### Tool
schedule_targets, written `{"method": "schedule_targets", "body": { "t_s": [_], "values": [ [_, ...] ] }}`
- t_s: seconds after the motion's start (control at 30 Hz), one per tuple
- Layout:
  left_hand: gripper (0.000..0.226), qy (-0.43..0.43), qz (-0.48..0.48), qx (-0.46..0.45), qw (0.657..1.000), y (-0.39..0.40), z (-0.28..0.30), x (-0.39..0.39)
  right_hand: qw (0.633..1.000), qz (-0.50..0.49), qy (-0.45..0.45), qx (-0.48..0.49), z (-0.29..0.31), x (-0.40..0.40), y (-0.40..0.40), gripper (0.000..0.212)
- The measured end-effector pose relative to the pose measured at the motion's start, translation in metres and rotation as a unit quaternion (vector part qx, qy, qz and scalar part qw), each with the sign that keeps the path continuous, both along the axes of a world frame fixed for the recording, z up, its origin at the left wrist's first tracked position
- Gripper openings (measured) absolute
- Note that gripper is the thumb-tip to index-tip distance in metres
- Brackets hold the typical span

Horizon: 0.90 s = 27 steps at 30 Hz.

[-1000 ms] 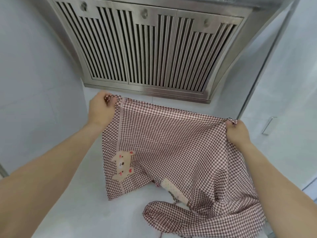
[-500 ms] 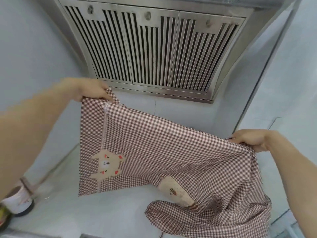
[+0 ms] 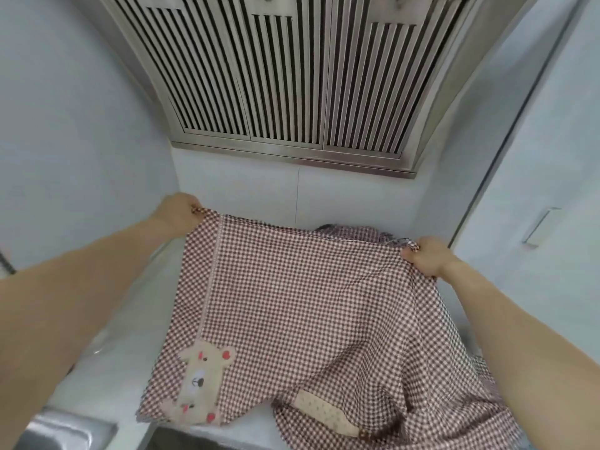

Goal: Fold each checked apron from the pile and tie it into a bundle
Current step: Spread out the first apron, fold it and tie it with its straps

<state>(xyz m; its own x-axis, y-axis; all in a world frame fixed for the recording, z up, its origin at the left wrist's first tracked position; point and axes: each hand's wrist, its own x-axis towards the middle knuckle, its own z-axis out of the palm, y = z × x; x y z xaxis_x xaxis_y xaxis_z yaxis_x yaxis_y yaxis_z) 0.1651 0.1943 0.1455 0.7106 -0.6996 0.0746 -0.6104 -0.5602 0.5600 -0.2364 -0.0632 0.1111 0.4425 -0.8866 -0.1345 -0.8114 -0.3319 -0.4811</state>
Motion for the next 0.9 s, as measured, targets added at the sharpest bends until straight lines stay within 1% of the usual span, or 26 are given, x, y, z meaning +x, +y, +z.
{"method": "schedule_targets", "body": {
  "t_s": [0.07,0.13,0.2,0.27,0.33,0.4,0.47,0.53,0.6,0.7,0.73,0.77,0.8,0.87,0.9],
  "values": [
    [0.024,0.035,0.022,-0.004,0.999,-0.008,-0.012,-0.005,0.999,-0.014,0.01,-0.049,-0.012,0.005,-0.006,0.035],
    [0.021,0.079,0.034,-0.005,0.996,-0.014,-0.022,-0.009,0.998,-0.036,-0.002,-0.06,-0.024,0.009,-0.014,0.034],
    [0.013,0.17,0.052,-0.02,0.984,-0.019,-0.033,-0.014,0.999,-0.039,0.001,-0.032,-0.028,0.012,-0.02,0.034],
    [0.01,0.235,0.074,-0.034,0.969,-0.022,-0.042,-0.02,0.999,-0.035,0.031,-0.007,-0.029,0.018,-0.022,0.028],
    [0.01,0.263,0.094,-0.048,0.959,-0.027,-0.052,-0.022,0.997,-0.029,0.074,0.025,-0.028,0.023,-0.018,0.04],
    [0.004,0.259,0.096,-0.049,0.96,-0.031,-0.056,-0.023,0.993,-0.036,0.101,0.044,-0.027,0.026,-0.016,0.048],
    [0.011,0.258,0.102,-0.068,0.958,-0.039,-0.058,-0.019,0.994,-0.062,0.067,0.056,-0.034,0.028,-0.023,0.044],
    [0.014,0.263,0.102,-0.089,0.955,-0.053,-0.061,-0.01,0.994,-0.091,0.016,0.059,-0.043,0.032,-0.035,0.033],
    [0.014,0.278,0.091,-0.103,0.951,-0.068,-0.062,-0.004,0.995,-0.09,-0.013,0.048,-0.048,0.039,-0.039,0.027],
    [0.009,0.305,0.084,-0.088,0.945,-0.091,-0.067,0.006,0.994,-0.091,-0.06,0.019,-0.059,0.053,-0.038,0.03],
    [0.009,0.305,0.081,-0.085,0.945,-0.099,-0.072,0.012,0.991,-0.099,-0.085,0.02,-0.064,0.057,-0.039,0.032],
    [0.011,0.301,0.08,-0.079,0.947,-0.104,-0.076,0.017,0.988,-0.109,-0.104,0.022,-0.072,0.061,-0.041,0.038],
    [0.017,0.284,0.076,-0.081,0.952,-0.109,-0.082,0.021,0.987,-0.108,-0.116,0.022,-0.076,0.062,-0.04,0.051],
    [0.039,0.254,0.06,-0.08,0.962,-0.117,-0.092,0.028,0.988,-0.095,-0.12,0.006,-0.089,0.07,-0.028,0.08],
    [0.058,0.261,0.046,-0.089,0.96,-0.117,-0.095,0.026,0.989,-0.081,-0.119,-0.023,-0.094,0.074,-0.02,0.087]
  ]
}}
